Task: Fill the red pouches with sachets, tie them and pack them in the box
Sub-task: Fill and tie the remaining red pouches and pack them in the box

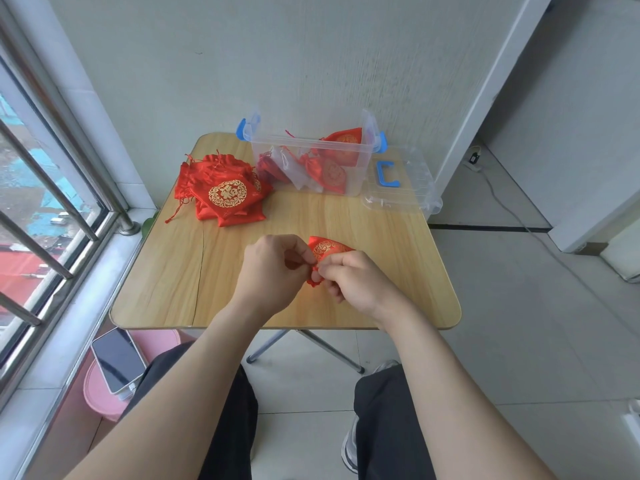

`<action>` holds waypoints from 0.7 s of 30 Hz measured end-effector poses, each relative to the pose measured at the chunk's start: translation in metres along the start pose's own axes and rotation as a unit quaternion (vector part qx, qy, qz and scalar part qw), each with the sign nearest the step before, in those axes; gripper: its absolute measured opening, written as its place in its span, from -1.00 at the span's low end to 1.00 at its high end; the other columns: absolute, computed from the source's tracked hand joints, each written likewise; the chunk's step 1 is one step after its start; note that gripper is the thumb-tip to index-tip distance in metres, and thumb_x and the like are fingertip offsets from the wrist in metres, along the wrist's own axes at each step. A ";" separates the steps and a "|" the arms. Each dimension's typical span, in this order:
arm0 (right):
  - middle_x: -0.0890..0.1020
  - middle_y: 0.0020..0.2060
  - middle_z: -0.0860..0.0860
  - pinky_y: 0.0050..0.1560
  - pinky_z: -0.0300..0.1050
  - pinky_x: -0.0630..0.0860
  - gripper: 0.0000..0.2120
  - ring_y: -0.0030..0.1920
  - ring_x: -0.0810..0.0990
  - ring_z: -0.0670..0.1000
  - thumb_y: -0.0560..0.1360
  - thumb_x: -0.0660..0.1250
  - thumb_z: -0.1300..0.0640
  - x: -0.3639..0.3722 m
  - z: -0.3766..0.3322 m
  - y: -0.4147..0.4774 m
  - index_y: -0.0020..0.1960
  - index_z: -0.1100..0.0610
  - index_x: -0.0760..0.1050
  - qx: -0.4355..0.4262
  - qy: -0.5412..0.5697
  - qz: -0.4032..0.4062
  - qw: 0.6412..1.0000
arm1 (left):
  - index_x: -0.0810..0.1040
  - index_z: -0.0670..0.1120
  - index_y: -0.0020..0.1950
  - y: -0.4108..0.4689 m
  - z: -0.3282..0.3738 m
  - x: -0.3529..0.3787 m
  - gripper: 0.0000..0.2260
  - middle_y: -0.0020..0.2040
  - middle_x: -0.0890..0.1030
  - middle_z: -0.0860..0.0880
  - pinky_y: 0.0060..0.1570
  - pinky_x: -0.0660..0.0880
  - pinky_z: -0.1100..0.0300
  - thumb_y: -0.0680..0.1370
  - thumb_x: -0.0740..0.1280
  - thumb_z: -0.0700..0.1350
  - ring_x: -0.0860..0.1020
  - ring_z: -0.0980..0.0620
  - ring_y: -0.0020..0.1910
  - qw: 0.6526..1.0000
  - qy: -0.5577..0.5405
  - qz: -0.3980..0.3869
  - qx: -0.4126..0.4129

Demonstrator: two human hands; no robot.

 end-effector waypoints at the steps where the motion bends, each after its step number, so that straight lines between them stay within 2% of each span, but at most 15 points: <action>1: 0.51 -0.31 0.05 -0.22 -0.14 0.41 -0.71 -0.29 0.46 -0.02 0.68 0.27 0.20 0.000 0.000 0.000 -0.16 0.13 0.65 0.003 0.012 0.002 1.000 | 0.71 -0.03 -0.16 0.000 0.000 0.000 -0.79 -0.29 0.73 0.12 -0.15 0.58 0.44 0.46 0.51 -0.36 0.70 0.27 -0.23 1.000 -0.001 -0.004 0.007; 4: 0.49 -0.31 0.06 -0.29 -0.18 0.40 -0.72 -0.31 0.44 -0.03 0.68 0.26 0.21 -0.001 0.001 0.001 -0.15 0.14 0.64 0.011 0.042 0.017 0.999 | 0.74 -0.02 -0.11 0.001 0.002 -0.002 -0.80 -0.24 0.75 0.13 -0.04 0.67 0.26 0.52 0.49 -0.33 0.72 0.25 -0.20 0.999 -0.017 -0.034 0.015; 6: 0.50 -0.32 0.02 -0.28 -0.17 0.40 -0.73 -0.31 0.45 -0.04 0.68 0.26 0.20 -0.003 0.003 0.002 -0.14 0.14 0.65 0.017 0.049 0.035 0.998 | 0.76 -0.03 -0.04 0.001 0.002 -0.005 -0.82 -0.17 0.77 0.10 0.05 0.69 0.15 0.53 0.48 -0.31 0.75 0.19 -0.13 0.995 -0.054 -0.082 0.013; 9: 0.53 -0.35 -0.04 -0.24 -0.14 0.40 -0.73 -0.30 0.48 -0.04 0.65 0.28 0.20 -0.006 0.004 0.003 -0.18 0.12 0.66 0.021 0.044 0.058 0.997 | 0.77 -0.06 0.04 -0.002 0.004 -0.007 -0.88 -0.09 0.79 0.07 0.12 0.68 0.12 0.52 0.59 -0.20 0.76 0.13 -0.04 0.983 -0.101 -0.154 0.020; 14: 0.53 -0.48 -0.17 -0.21 -0.13 0.42 -0.69 -0.30 0.50 -0.04 0.65 0.25 0.19 -0.005 0.002 0.002 -0.23 0.08 0.62 0.014 0.038 0.071 0.997 | 0.76 0.00 -0.12 0.000 0.000 -0.006 -0.91 -0.19 0.76 0.12 -0.05 0.67 0.08 0.54 0.58 -0.03 0.72 0.12 -0.15 0.994 -0.014 -0.098 0.035; 17: 0.52 -0.53 -0.20 -0.22 -0.17 0.40 -0.67 -0.32 0.49 -0.08 0.66 0.24 0.22 -0.005 -0.001 0.001 -0.24 0.08 0.60 0.008 0.042 0.080 0.996 | 0.68 -0.02 -0.09 -0.001 0.003 -0.004 -0.86 -0.16 0.74 0.11 -0.10 0.63 0.22 0.63 0.47 0.00 0.70 0.17 -0.13 0.994 -0.012 -0.109 0.016; 21: 0.57 -0.49 -0.25 -0.15 -0.15 0.40 -0.70 -0.28 0.50 -0.12 0.67 0.27 0.16 -0.003 0.001 0.002 -0.16 0.06 0.68 0.001 0.029 0.072 0.997 | 0.58 -0.19 -0.04 0.002 0.005 -0.002 -0.71 -0.12 0.67 -0.05 0.00 0.58 -0.06 0.71 0.16 -0.07 0.64 -0.05 -0.11 0.990 -0.023 -0.119 -0.072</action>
Point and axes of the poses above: each hand's wrist, its own y-axis towards the middle knuckle, its own x-axis out of the palm, z = x × y, the point moved 1 cm from there along y, towards the middle knuckle
